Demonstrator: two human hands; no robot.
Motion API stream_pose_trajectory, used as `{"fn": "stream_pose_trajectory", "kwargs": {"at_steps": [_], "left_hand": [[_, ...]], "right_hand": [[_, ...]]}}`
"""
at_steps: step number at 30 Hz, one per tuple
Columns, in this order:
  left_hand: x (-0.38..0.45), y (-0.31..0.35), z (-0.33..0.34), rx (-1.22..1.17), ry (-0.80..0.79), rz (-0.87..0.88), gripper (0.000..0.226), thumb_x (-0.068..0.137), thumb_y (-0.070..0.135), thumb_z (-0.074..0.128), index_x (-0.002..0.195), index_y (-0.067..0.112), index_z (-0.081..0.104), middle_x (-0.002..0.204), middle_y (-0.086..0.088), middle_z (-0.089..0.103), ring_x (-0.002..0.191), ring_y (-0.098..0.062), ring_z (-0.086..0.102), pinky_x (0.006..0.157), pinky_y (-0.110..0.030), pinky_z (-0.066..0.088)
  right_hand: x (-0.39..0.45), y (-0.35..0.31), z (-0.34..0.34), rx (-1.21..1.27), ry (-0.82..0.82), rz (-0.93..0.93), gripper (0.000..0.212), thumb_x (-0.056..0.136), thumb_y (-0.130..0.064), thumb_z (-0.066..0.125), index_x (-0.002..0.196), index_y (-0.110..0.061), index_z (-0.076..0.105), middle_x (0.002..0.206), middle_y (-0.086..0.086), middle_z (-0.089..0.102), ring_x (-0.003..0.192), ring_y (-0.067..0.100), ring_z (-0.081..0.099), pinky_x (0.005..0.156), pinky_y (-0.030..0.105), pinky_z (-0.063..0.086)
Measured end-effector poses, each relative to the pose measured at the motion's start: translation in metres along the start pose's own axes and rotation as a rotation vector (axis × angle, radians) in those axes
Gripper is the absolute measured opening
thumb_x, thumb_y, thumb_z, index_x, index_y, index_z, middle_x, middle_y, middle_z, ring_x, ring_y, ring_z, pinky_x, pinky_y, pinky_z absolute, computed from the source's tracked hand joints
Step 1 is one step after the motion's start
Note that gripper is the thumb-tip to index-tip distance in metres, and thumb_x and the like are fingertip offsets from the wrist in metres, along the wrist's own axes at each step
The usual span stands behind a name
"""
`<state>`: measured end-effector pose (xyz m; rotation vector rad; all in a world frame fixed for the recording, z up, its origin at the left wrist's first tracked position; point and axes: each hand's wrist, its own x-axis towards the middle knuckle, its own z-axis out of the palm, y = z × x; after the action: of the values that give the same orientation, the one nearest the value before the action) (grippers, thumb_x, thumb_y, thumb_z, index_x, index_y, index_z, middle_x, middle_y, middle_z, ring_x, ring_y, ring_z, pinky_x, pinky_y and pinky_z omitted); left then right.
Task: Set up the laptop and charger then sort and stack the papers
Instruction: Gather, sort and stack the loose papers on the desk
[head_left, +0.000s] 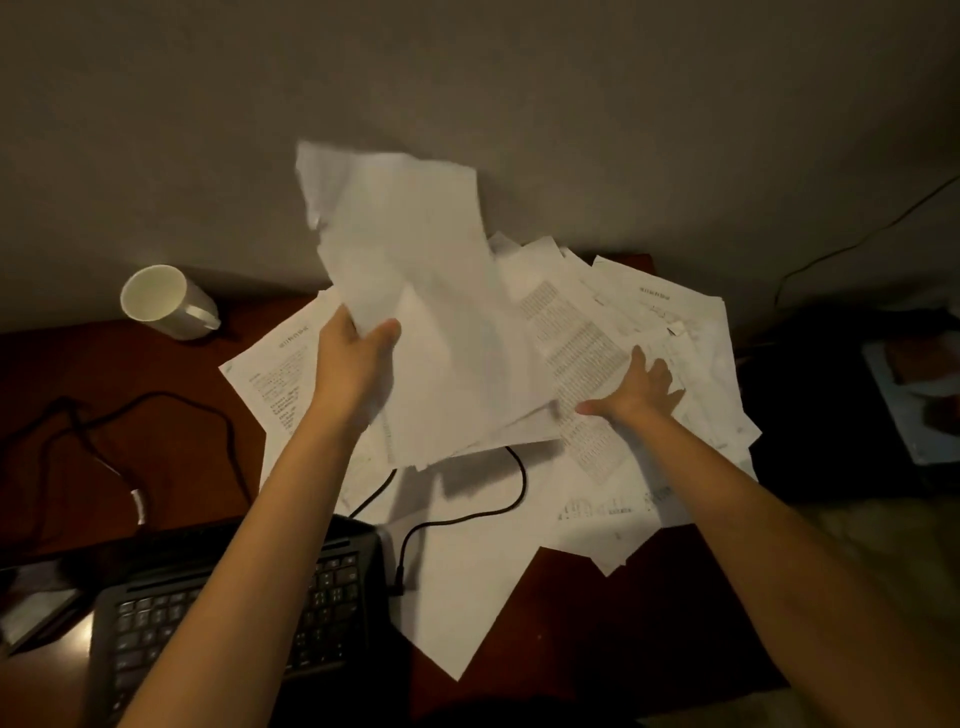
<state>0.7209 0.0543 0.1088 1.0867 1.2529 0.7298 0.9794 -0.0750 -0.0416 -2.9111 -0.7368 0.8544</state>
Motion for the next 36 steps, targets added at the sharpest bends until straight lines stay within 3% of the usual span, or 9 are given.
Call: {"fn": "stream_pose_trajectory", "kwargs": {"at_steps": [2,5,7,9,13,16,24,30,36], "left_hand": [[0.001,-0.019,0.012,-0.062,0.002,-0.138,0.036,0.090,-0.010,0.048,0.122,0.005,0.053,0.111,-0.007,0.064,0.096,-0.019,0.063,0.081,-0.024,0.053],[0.001,-0.063,0.026,0.388,0.042,-0.186,0.035,0.087,-0.004,0.052,0.121,0.003,0.056,0.115,-0.017,0.063,0.105,-0.033,0.061,0.088,-0.036,0.051],[-0.006,-0.089,0.030,0.510,0.038,-0.254,0.036,0.087,-0.003,0.052,0.123,-0.001,0.054,0.121,-0.021,0.060,0.109,-0.035,0.058,0.091,-0.040,0.048],[-0.015,-0.108,0.030,0.481,0.046,-0.328,0.036,0.089,-0.003,0.049,0.125,-0.001,0.050,0.124,-0.020,0.058,0.110,-0.034,0.056,0.093,-0.040,0.047],[-0.028,-0.129,0.027,0.395,0.058,-0.355,0.041,0.090,-0.007,0.045,0.130,0.002,0.044,0.117,-0.009,0.054,0.100,-0.024,0.051,0.086,-0.033,0.044],[-0.032,-0.137,0.028,0.310,0.067,-0.348,0.042,0.090,-0.008,0.045,0.131,0.004,0.044,0.115,-0.008,0.054,0.100,-0.022,0.051,0.088,-0.032,0.044],[-0.043,-0.151,0.029,0.243,0.076,-0.341,0.049,0.089,-0.009,0.043,0.135,0.010,0.043,0.115,-0.005,0.054,0.103,-0.023,0.050,0.094,-0.033,0.043],[-0.049,-0.160,0.022,0.195,0.042,-0.347,0.056,0.086,-0.012,0.042,0.137,0.010,0.044,0.124,-0.012,0.057,0.112,-0.031,0.054,0.098,-0.038,0.044],[-0.063,-0.168,0.012,0.121,0.031,-0.364,0.052,0.088,-0.012,0.043,0.136,0.008,0.044,0.124,-0.013,0.056,0.107,-0.028,0.052,0.097,-0.036,0.042]], "right_hand": [[0.006,0.005,-0.004,-0.010,0.064,-0.025,0.118,0.052,-0.063,0.080,0.143,-0.026,0.016,0.141,0.014,0.031,0.132,0.034,0.028,0.108,0.052,0.023],[0.013,0.012,-0.010,-0.067,0.082,-0.020,0.110,0.050,-0.065,0.081,0.136,-0.019,0.030,0.138,0.013,0.039,0.128,0.032,0.036,0.104,0.049,0.030],[0.016,0.017,-0.012,-0.079,0.050,-0.008,0.105,0.052,-0.065,0.080,0.132,-0.016,0.034,0.136,0.012,0.044,0.125,0.032,0.040,0.102,0.047,0.033],[0.019,0.020,-0.014,-0.057,-0.004,-0.026,0.089,0.059,-0.061,0.079,0.127,-0.015,0.044,0.129,0.012,0.052,0.119,0.031,0.047,0.097,0.044,0.039],[0.014,0.020,-0.028,0.175,-0.033,-0.144,0.032,0.085,-0.034,0.065,0.107,-0.012,0.058,0.110,0.010,0.063,0.088,0.022,0.056,0.071,0.030,0.046],[-0.001,0.016,-0.050,0.291,0.089,-0.222,0.016,0.089,-0.022,0.062,0.101,-0.014,0.056,0.107,0.008,0.062,0.085,0.018,0.053,0.072,0.029,0.045],[-0.069,-0.014,-0.123,0.705,0.337,-0.351,0.015,0.086,-0.011,0.065,0.101,-0.009,0.062,0.097,0.002,0.063,0.086,0.015,0.060,0.072,0.026,0.050],[-0.117,-0.022,-0.147,1.216,0.234,-0.442,0.034,0.082,-0.003,0.068,0.111,-0.018,0.058,0.105,-0.001,0.067,0.095,0.011,0.067,0.076,0.026,0.057],[-0.127,0.013,-0.118,1.422,0.200,-0.268,0.049,0.084,-0.001,0.066,0.127,-0.015,0.049,0.117,0.003,0.063,0.103,0.014,0.065,0.083,0.031,0.056]]}}
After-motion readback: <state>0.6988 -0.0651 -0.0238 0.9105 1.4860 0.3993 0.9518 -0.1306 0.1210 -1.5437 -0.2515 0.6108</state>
